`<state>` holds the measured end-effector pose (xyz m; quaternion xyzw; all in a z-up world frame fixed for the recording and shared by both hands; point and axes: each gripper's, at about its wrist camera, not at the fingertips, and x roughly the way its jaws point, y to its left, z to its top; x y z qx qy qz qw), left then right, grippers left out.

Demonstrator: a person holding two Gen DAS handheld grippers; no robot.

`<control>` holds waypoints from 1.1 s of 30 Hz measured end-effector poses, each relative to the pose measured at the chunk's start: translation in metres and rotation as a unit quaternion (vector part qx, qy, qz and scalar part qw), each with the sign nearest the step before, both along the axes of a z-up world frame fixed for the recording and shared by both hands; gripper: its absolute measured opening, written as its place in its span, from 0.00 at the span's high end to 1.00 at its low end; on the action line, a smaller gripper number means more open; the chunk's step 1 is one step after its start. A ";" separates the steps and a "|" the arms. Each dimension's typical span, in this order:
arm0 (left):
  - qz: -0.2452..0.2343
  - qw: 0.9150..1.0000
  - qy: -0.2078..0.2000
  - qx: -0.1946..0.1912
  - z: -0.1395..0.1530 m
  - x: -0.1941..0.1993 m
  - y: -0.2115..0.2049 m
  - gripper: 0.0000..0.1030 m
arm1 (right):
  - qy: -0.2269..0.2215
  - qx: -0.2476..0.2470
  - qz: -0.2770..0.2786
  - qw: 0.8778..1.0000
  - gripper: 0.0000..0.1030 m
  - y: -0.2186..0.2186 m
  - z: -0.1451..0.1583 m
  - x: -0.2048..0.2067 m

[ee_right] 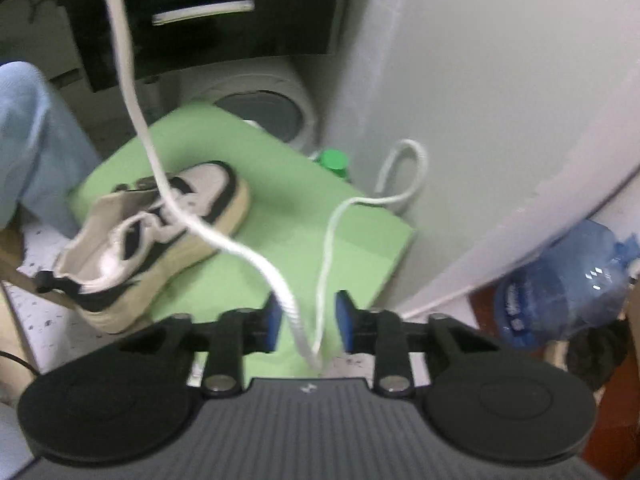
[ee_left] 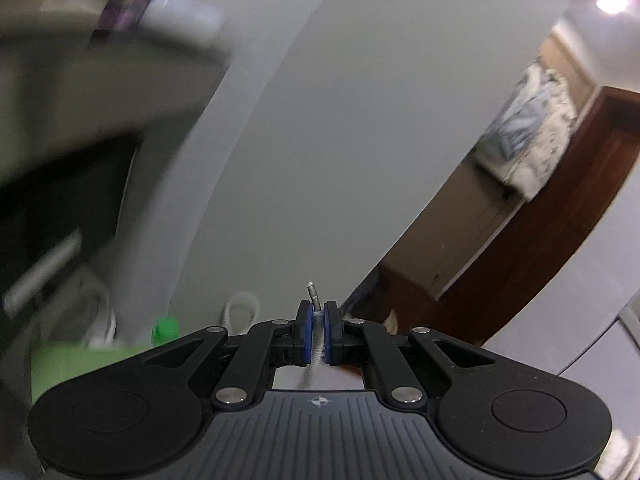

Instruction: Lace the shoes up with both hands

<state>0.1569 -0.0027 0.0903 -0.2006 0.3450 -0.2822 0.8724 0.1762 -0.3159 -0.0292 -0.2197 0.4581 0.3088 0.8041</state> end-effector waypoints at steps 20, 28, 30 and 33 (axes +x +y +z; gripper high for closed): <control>0.117 0.986 0.117 -0.035 -0.115 0.034 0.061 0.95 | 0.066 -0.030 -0.035 0.997 0.24 -0.044 0.001 0.004; 0.160 0.981 0.104 -0.027 -0.111 0.040 0.090 0.95 | 0.103 0.026 -0.040 0.994 0.24 -0.086 0.003 0.022; 0.168 0.979 0.107 -0.029 -0.113 0.042 0.095 0.95 | 0.123 0.079 -0.076 0.986 0.24 -0.107 0.005 0.029; 0.173 0.978 0.111 -0.028 -0.116 0.043 0.098 0.95 | 0.120 0.133 -0.129 0.975 0.23 -0.140 0.008 0.034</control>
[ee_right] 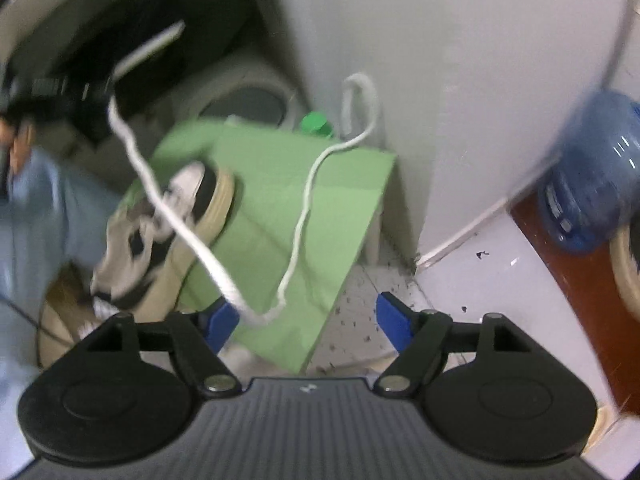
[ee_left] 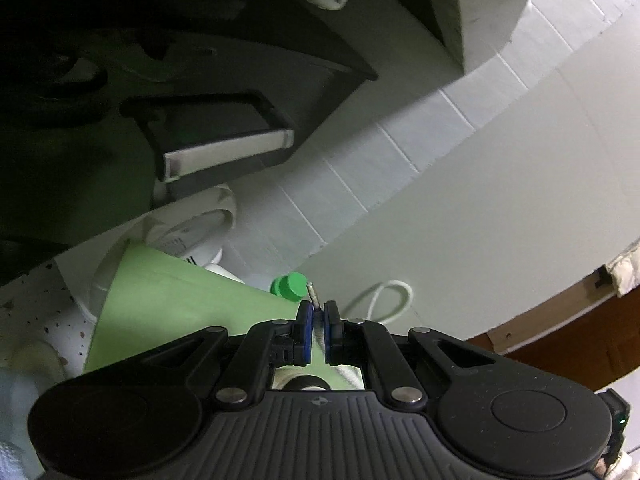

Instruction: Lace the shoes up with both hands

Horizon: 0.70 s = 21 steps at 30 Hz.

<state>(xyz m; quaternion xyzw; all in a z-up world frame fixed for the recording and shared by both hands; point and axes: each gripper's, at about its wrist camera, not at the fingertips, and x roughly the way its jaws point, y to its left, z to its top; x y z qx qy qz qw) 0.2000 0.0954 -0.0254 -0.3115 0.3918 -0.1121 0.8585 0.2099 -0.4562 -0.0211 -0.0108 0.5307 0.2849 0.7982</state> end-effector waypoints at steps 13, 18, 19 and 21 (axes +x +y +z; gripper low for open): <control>-0.021 1.000 0.009 -0.001 0.001 -0.003 -0.015 0.95 | 0.035 0.103 -0.235 0.966 0.23 -0.120 -0.022 0.000; -0.049 0.998 0.010 -0.024 0.006 -0.008 -0.031 0.95 | -0.009 0.099 -0.199 0.975 0.27 -0.092 -0.003 -0.003; -0.053 0.998 0.011 -0.031 0.007 -0.009 -0.033 0.95 | -0.023 0.095 -0.179 0.979 0.30 -0.080 0.003 -0.002; -0.059 0.997 0.011 -0.045 0.008 -0.012 -0.038 0.95 | -0.049 0.079 -0.121 0.988 0.33 -0.038 0.018 -0.001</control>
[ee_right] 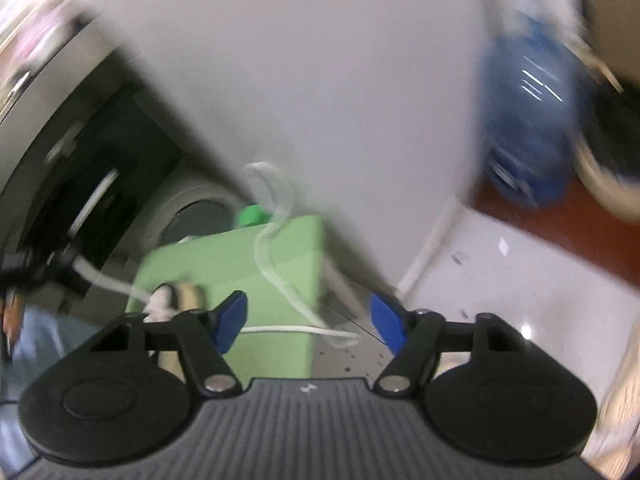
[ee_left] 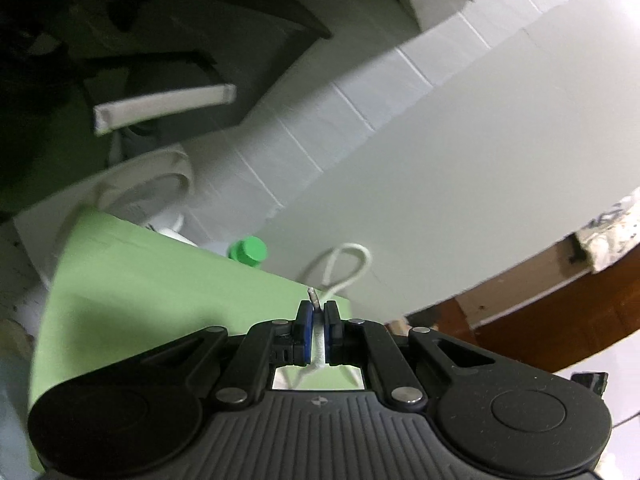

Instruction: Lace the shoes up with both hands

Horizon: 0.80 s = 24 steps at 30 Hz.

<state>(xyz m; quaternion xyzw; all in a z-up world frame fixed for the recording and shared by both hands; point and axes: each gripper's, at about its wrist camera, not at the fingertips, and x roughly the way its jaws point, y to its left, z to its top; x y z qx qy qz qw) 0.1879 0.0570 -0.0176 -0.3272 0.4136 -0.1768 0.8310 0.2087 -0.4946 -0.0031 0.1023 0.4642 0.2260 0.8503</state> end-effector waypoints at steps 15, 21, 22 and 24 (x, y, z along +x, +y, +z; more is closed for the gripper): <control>-0.036 0.999 0.005 -0.022 -0.009 -0.029 -0.015 0.95 | -0.174 -0.093 0.210 0.958 0.62 0.278 0.009 -0.047; -0.027 0.999 0.004 -0.037 -0.017 -0.029 -0.010 0.95 | -0.175 -0.095 0.217 0.956 0.95 0.299 -0.004 -0.041; -0.025 0.999 0.002 -0.041 -0.017 -0.029 -0.008 0.95 | -0.177 -0.099 0.217 0.955 0.95 0.301 -0.005 -0.042; -0.018 0.999 -0.005 -0.045 -0.017 -0.030 -0.004 0.95 | -0.180 -0.108 0.216 0.953 0.95 0.302 -0.009 -0.045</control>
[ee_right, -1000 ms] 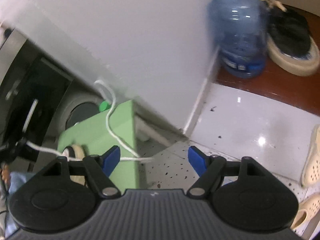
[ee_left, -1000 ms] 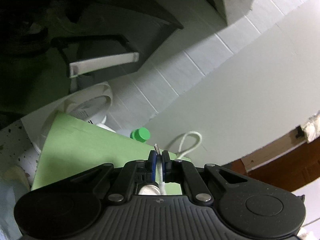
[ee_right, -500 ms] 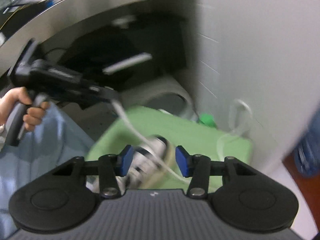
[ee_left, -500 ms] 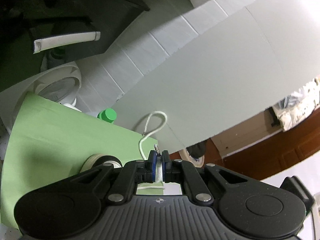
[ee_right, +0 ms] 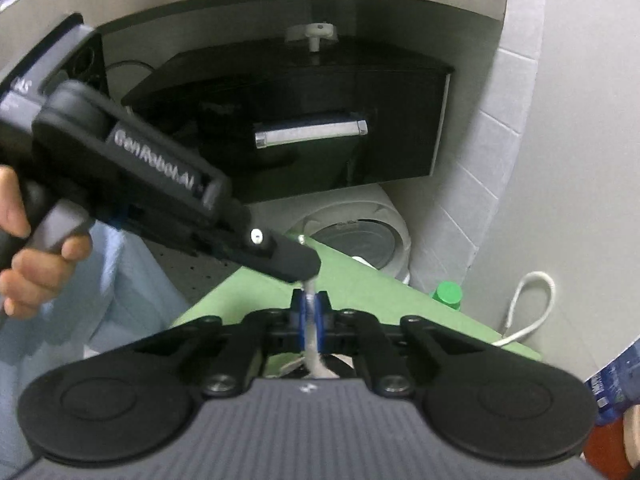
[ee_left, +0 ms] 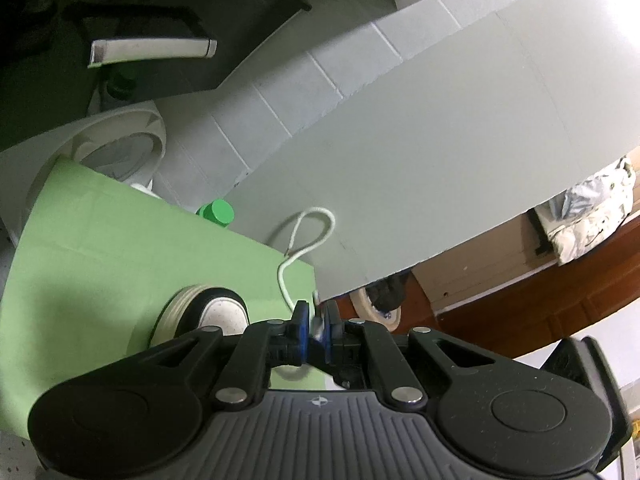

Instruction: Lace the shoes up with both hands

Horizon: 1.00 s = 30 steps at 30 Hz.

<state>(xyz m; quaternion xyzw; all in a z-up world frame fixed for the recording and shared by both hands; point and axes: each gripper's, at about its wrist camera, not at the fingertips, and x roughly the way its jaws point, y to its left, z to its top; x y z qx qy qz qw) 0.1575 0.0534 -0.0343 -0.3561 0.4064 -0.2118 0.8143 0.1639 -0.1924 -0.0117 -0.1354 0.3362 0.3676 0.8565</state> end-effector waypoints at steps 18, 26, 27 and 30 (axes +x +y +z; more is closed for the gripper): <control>0.006 0.997 0.016 -0.073 -0.011 0.001 0.010 0.94 | -0.024 -0.037 0.021 0.999 0.95 -0.001 -0.005 -0.012; 0.002 0.998 0.015 -0.058 -0.014 -0.001 0.005 0.97 | -0.024 -0.036 0.020 0.999 0.94 -0.002 -0.006 -0.011; 0.004 0.998 0.015 -0.057 -0.014 -0.001 0.005 0.97 | -0.025 -0.035 0.019 0.999 0.93 -0.002 -0.006 -0.011; 0.007 0.999 0.013 -0.052 -0.014 -0.001 0.006 0.97 | -0.033 -0.031 0.015 0.999 0.80 -0.001 -0.005 -0.013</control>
